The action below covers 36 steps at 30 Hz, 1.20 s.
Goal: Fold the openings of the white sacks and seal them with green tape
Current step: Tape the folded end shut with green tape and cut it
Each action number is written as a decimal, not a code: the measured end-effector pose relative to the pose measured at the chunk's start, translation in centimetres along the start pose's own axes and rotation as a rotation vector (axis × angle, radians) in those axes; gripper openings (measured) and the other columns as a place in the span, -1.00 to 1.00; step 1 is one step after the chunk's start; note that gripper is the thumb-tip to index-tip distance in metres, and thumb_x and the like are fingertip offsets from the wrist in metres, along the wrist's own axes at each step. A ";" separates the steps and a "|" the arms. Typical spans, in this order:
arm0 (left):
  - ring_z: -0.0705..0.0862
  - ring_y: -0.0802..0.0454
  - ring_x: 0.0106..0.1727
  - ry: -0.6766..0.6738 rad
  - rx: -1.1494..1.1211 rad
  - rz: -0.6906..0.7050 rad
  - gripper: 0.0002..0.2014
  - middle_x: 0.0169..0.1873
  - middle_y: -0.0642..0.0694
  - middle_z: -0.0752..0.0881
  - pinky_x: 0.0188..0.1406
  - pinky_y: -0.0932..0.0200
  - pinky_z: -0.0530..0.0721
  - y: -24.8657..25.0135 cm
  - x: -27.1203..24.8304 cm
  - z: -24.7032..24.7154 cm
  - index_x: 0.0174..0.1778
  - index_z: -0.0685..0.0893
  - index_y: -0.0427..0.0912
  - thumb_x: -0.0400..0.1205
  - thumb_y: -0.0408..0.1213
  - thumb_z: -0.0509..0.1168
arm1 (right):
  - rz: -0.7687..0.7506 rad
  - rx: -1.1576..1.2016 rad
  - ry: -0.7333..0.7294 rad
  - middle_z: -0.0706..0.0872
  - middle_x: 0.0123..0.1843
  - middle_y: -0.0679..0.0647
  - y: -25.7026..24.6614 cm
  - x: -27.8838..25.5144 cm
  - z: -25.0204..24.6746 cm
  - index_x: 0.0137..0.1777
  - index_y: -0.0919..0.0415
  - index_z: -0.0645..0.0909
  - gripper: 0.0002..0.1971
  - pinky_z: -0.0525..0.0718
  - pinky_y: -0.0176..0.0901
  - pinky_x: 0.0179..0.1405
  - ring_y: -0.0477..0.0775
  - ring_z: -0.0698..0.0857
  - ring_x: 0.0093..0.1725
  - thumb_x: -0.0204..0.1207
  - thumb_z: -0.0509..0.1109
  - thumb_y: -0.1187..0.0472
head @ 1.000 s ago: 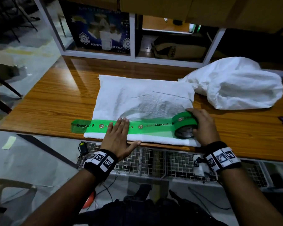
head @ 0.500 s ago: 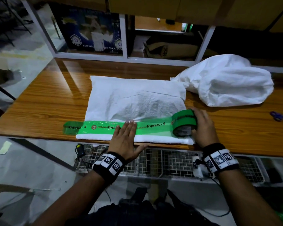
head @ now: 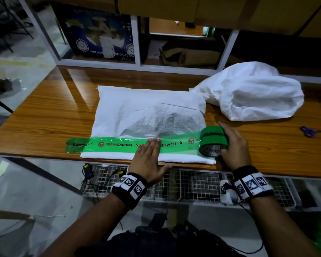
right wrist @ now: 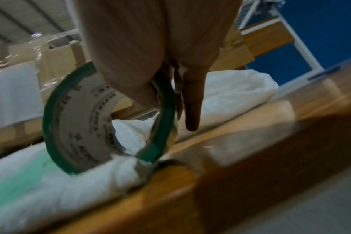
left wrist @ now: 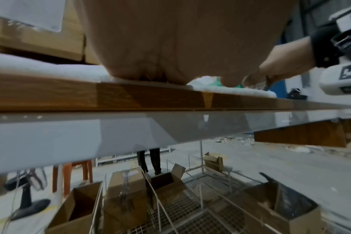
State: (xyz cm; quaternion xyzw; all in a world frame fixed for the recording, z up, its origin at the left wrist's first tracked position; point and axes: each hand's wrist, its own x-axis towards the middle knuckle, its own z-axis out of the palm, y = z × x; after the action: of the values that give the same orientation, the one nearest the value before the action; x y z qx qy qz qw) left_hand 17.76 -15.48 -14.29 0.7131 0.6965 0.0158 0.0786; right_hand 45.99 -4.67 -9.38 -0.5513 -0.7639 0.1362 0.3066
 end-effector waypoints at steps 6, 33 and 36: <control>-0.14 -0.06 0.76 0.011 -0.046 0.009 0.00 0.76 -0.17 -0.04 0.71 -0.23 -0.11 3.3 0.9 -0.4 0.76 -0.11 -0.23 0.58 0.48 -0.30 | 0.079 0.129 0.088 0.64 0.40 0.25 -0.2 -0.5 1.2 0.59 0.04 0.47 -0.05 0.73 0.17 0.26 0.28 0.65 0.32 0.19 0.50 0.68; -0.23 -0.08 0.75 0.006 0.043 0.086 0.04 0.74 -0.17 -0.16 0.72 -0.15 -0.19 8.7 3.5 0.8 0.75 -0.18 -0.27 0.57 0.51 -0.29 | 0.000 -0.105 -0.078 0.56 0.20 0.12 7.7 1.0 -5.5 0.65 -0.09 0.39 0.04 0.73 -0.01 0.16 0.16 0.60 0.18 0.20 0.56 0.64; -0.28 -0.09 0.75 0.022 -0.003 0.127 0.03 0.74 -0.18 -0.19 0.72 -0.17 -0.17 10.7 3.8 0.8 0.74 -0.22 -0.26 0.57 0.50 -0.31 | 0.047 -0.026 -0.038 0.60 0.23 0.14 8.0 0.9 -5.0 0.66 -0.15 0.35 0.07 0.67 -0.18 0.16 0.12 0.60 0.19 0.22 0.54 0.66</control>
State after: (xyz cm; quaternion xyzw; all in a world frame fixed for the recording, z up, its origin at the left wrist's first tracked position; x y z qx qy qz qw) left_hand 28.59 -11.95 -13.94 0.7555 0.6506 0.0294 0.0709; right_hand 54.93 -1.60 -9.60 -0.5705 -0.7580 0.1439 0.2814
